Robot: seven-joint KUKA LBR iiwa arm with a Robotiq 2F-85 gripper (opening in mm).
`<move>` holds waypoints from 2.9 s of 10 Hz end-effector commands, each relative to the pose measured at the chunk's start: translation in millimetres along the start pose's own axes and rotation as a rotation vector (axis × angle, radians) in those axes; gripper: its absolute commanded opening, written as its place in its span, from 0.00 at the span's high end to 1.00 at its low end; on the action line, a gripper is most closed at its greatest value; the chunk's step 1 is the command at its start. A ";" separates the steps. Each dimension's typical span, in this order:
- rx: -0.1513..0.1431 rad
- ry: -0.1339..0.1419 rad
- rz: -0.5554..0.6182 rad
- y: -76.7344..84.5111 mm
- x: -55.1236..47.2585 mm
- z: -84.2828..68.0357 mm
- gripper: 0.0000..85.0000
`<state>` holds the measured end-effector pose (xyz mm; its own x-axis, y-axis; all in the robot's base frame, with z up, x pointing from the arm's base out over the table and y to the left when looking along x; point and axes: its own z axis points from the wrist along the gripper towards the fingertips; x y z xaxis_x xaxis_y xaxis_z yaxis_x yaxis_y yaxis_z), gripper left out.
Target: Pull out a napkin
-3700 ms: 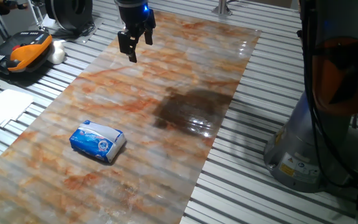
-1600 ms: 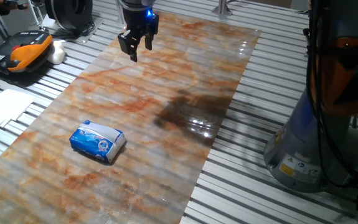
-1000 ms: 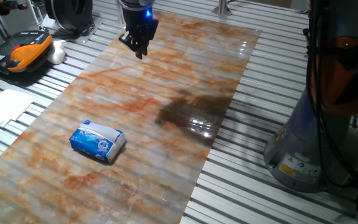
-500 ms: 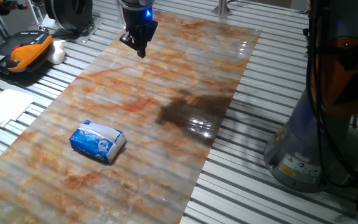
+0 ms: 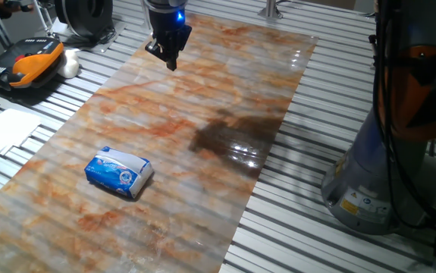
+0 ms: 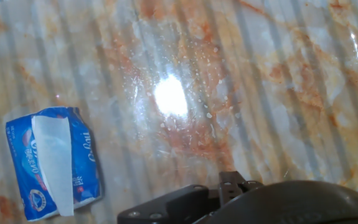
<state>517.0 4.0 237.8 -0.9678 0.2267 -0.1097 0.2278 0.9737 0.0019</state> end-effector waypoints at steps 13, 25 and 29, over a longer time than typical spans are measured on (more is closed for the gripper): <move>0.030 0.003 0.062 38.1 10.5 -0.7 1.00; 0.089 -0.023 0.163 109.9 28.6 20.8 1.00; 0.090 -0.022 0.189 127.0 30.2 27.5 1.00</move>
<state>520.0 134.4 207.4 -0.9038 0.4052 -0.1378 0.4165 0.9068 -0.0652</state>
